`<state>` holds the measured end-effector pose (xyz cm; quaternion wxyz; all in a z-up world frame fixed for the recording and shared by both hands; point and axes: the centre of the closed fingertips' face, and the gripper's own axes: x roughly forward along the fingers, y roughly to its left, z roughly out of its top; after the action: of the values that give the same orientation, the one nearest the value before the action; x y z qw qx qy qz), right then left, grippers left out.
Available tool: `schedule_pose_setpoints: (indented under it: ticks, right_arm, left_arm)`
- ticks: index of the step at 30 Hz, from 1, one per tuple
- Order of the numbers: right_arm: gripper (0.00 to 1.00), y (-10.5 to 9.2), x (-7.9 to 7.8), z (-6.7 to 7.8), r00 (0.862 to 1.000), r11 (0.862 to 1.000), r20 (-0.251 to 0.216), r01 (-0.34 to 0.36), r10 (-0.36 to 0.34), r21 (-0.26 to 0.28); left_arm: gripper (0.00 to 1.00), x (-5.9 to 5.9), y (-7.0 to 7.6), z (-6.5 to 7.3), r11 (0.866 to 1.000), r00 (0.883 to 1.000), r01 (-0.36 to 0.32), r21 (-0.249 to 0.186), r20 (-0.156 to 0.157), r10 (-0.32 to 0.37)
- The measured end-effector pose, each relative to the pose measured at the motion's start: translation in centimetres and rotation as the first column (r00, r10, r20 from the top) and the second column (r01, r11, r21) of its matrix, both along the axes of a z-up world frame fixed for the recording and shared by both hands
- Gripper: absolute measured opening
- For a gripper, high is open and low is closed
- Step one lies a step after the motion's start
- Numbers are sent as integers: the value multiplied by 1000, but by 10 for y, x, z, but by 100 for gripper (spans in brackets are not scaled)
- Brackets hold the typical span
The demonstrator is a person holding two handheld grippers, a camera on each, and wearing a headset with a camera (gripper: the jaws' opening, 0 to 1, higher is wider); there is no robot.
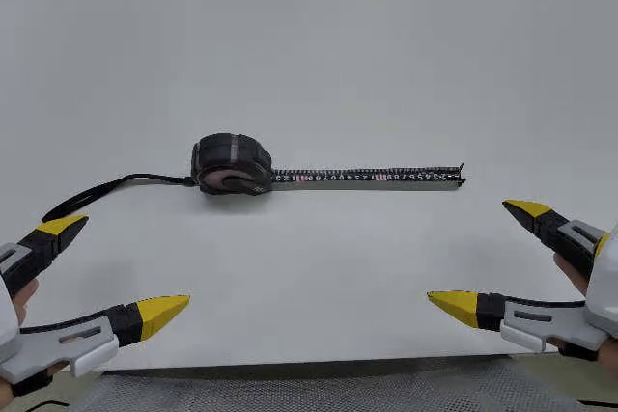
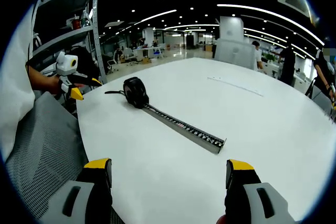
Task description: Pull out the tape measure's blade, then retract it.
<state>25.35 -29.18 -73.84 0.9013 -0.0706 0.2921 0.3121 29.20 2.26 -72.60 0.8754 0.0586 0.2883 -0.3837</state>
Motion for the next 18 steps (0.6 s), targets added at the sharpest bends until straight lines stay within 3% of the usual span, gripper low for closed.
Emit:
schedule_pose_setpoints:
  ticks: [18]
  right_arm:
    - [90, 2, 2, -1, 1000, 1000, -6, -12, 12, 4]
  left_arm:
    - [86, 2, -14, 9, 1000, 1000, 16, -24, 5, -16]
